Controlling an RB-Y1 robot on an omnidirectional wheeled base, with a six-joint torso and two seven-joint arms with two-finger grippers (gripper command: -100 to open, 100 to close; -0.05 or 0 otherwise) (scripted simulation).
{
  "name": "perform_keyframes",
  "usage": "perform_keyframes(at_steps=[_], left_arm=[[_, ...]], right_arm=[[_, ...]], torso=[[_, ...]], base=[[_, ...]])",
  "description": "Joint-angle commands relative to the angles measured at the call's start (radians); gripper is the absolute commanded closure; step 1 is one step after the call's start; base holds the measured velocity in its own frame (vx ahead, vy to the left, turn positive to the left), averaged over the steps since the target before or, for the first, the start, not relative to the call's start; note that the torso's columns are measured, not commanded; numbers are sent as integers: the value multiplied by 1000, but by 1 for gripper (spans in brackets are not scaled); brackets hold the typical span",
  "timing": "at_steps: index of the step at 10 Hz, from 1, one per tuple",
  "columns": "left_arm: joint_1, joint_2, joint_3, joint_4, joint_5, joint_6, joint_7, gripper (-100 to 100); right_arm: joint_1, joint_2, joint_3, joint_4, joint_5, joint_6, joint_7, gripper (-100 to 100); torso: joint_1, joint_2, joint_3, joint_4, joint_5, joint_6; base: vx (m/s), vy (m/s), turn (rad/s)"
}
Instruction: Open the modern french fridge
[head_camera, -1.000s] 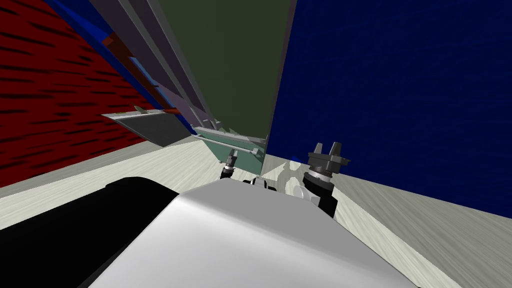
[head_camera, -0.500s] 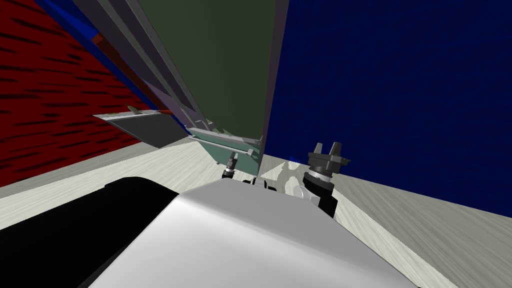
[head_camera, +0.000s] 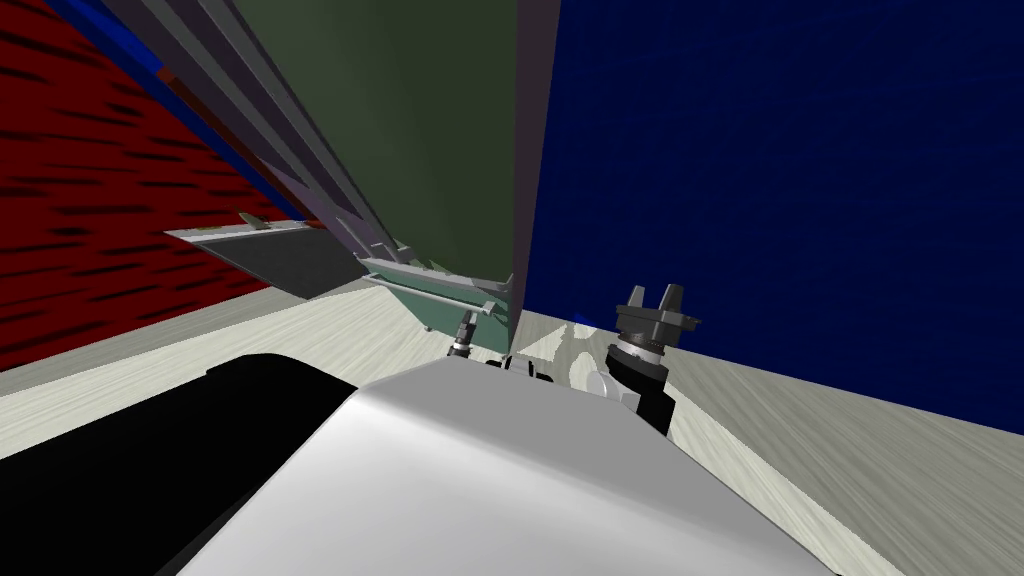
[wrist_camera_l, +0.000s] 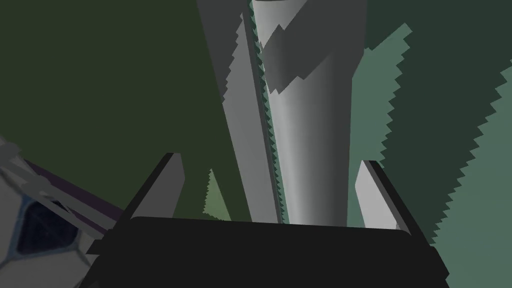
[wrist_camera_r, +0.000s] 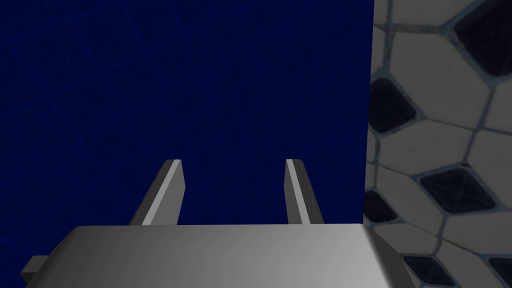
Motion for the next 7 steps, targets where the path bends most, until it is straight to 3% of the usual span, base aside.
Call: perform_keyframes(at_steps=[1, 5, 7], left_arm=[[-11, -24, -6, 68, -2, -42, -4, -100], [-22, -81, -10, 139, -2, -88, -7, -100], [-33, -67, -6, 106, -1, -46, -5, -100]], right_arm=[[0, 0, 0, 0, 0, 0, 0, 0], [0, 0, 0, 0, 0, 0, 0, 0], [0, 0, 0, 0, 0, 0, 0, 0]], torso=[[0, 2, 1, 0, 0, -2], [3, 4, 2, 1, 0, -2], [3, 4, 2, 1, 0, -2]], base=[[60, -115, -27], [54, -73, -20], [9, -18, 5]])
